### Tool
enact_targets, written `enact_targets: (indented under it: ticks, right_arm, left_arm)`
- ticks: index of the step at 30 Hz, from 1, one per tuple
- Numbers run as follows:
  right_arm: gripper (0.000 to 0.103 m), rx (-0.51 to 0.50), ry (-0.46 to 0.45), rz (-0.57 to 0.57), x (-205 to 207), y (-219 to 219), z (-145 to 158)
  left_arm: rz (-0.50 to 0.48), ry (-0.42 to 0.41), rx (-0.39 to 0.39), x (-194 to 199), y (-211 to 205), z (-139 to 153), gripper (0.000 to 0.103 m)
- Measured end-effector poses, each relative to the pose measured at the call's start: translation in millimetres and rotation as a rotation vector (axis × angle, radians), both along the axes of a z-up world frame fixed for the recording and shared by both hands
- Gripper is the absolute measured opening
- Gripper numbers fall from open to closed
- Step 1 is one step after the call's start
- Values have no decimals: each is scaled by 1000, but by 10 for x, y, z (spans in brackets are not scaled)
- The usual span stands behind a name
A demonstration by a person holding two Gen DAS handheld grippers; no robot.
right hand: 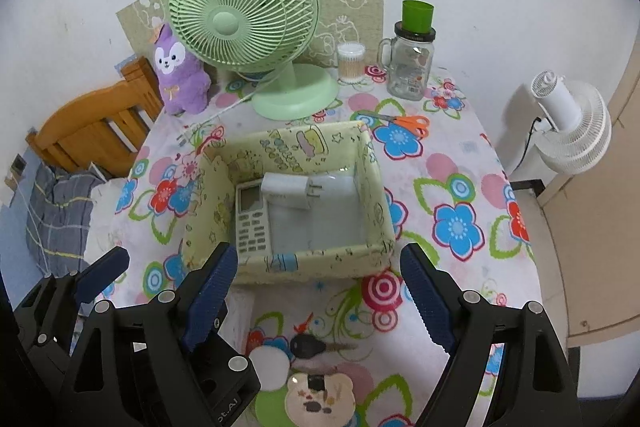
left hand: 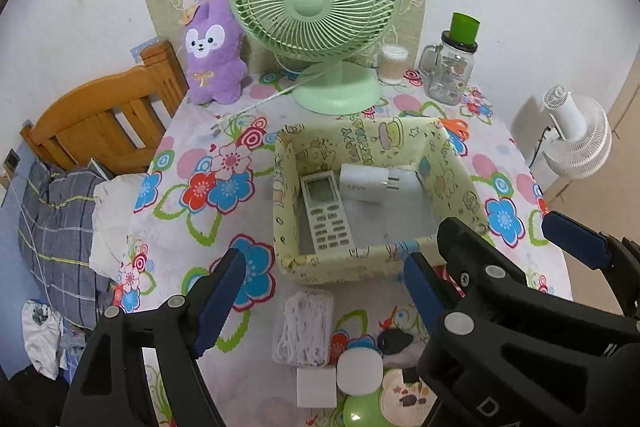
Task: Organize rigid objects
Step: 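Withdraw both tools from the box toward the remaining items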
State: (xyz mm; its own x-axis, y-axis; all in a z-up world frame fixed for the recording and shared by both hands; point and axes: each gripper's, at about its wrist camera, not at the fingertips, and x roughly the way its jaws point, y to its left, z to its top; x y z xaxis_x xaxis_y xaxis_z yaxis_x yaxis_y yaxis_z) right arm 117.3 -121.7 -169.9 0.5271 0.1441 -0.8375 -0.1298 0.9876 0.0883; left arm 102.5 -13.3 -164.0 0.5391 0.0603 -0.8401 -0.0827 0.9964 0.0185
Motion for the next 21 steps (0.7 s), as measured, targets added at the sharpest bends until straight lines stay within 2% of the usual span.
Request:
enact_targets:
  ticks: [9,21]
  right_arm:
    - [86,-20,-3,-19,-210,2,0]
    - [86,-15,17,-50,-442,-19,-173]
  left_arm:
    - [-47,-1,-3,-176,-8,-15,83]
    - [-118,17,-25,-341,-30,-177,83]
